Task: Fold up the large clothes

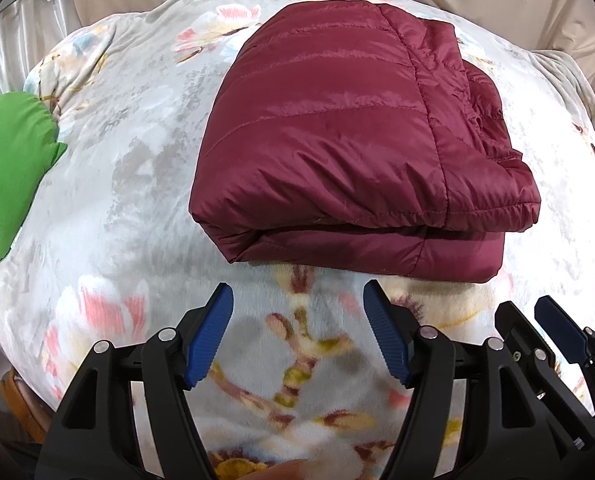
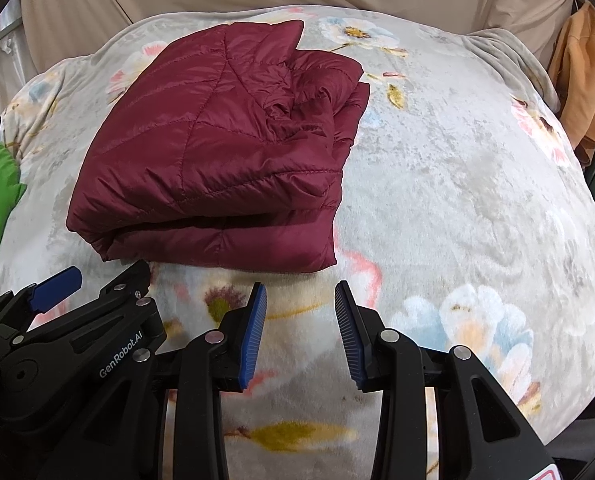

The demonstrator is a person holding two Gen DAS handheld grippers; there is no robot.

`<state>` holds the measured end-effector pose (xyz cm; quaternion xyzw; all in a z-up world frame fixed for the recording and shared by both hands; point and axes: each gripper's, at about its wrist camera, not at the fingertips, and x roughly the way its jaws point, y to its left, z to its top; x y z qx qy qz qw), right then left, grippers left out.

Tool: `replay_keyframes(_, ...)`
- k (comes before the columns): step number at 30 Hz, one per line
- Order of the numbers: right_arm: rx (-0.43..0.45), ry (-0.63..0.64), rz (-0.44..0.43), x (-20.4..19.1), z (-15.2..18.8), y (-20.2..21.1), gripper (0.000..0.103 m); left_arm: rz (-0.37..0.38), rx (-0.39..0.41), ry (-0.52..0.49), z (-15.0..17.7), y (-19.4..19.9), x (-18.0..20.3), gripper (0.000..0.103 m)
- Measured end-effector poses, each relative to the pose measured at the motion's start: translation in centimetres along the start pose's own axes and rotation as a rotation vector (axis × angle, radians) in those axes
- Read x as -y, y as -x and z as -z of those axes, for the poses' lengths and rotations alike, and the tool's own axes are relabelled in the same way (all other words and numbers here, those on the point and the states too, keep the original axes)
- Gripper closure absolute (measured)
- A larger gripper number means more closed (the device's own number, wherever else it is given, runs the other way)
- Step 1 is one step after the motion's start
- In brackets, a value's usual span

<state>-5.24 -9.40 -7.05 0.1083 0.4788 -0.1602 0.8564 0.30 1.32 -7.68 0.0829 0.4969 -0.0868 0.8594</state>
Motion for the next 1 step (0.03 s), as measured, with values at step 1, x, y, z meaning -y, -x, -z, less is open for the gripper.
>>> replay_keyframes(1,0.001,-0.002,0.001,-0.13,0.05,0.07,0.066,0.0,0.001,0.0,0.04,0.0,-0.06,0.038)
